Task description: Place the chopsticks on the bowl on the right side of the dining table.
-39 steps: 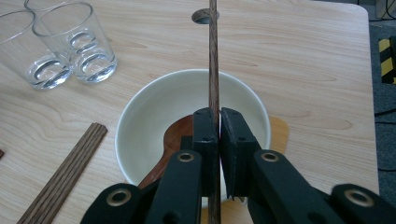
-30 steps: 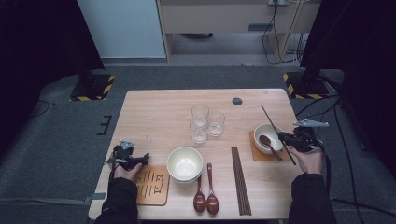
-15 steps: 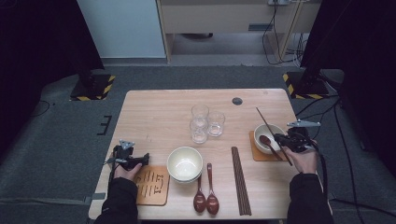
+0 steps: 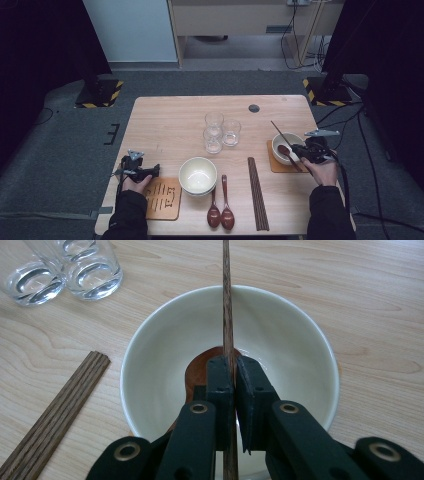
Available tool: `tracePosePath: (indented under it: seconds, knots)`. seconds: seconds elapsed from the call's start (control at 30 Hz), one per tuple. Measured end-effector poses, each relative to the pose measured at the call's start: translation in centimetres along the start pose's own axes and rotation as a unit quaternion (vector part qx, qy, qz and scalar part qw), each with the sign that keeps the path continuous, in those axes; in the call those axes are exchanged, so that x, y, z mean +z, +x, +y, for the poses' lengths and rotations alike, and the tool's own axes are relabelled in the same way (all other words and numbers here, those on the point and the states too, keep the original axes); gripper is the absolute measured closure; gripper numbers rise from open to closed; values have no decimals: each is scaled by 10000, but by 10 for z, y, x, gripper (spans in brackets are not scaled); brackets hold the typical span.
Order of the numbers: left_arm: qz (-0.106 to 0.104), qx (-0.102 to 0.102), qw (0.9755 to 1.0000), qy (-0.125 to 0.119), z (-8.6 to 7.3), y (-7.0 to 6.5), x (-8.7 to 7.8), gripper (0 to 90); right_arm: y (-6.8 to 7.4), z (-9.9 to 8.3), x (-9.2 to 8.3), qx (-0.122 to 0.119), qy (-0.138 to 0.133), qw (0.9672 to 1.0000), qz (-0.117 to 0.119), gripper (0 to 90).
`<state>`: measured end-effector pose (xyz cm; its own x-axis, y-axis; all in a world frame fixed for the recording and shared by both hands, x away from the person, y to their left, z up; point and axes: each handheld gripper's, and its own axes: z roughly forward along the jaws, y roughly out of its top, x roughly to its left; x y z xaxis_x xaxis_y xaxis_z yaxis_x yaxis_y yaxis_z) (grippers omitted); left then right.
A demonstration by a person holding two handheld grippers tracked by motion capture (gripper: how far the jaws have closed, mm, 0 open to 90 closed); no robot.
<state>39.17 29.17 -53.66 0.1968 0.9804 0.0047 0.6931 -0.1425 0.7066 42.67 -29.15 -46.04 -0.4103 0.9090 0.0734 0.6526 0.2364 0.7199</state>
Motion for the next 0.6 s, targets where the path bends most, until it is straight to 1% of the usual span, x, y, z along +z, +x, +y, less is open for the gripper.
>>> tracePosePath:
  seconds: [0.2,0.3,0.4,0.6]
  knots:
    - [0,1,10000,0,0,0,0,32,1,0,0,13,7,10000,16,844]
    - [0,-1,10000,-1,0,0,0,33,3,1,-1,-26,-21,10000,-10,811]
    - [1,0,10000,0,0,0,0,32,2,1,-5,-53,-90,9999,-32,782]
    - [0,0,10000,0,0,0,0,32,2,2,-18,21,-351,9993,-94,706]
